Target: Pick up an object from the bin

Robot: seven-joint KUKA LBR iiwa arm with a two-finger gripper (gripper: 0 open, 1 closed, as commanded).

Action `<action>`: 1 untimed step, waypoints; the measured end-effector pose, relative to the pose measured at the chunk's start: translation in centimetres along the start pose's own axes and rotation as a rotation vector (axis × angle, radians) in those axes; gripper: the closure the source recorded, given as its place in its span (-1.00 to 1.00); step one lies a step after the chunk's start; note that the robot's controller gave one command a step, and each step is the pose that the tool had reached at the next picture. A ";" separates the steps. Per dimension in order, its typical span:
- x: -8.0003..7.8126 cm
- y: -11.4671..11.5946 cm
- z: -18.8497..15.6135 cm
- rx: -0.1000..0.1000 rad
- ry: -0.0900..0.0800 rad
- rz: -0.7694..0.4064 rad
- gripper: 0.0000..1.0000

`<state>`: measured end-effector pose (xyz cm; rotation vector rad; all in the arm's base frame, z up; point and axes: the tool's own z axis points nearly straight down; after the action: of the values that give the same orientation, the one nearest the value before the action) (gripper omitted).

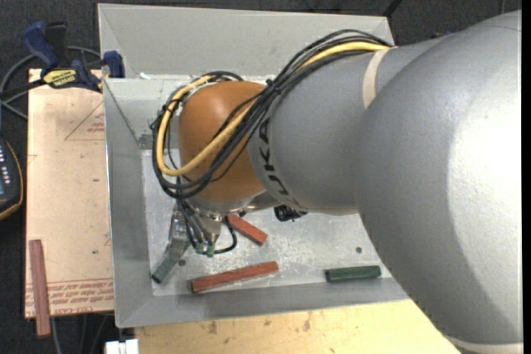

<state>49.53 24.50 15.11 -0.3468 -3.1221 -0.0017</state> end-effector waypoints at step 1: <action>1.6 0.2 1.1 0.001 0.000 -0.162 1.00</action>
Offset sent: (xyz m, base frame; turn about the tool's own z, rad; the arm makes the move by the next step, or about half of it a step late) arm -0.0152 0.0051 -0.0100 -0.1612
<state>47.99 25.06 14.04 -0.0934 -3.1396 -0.0005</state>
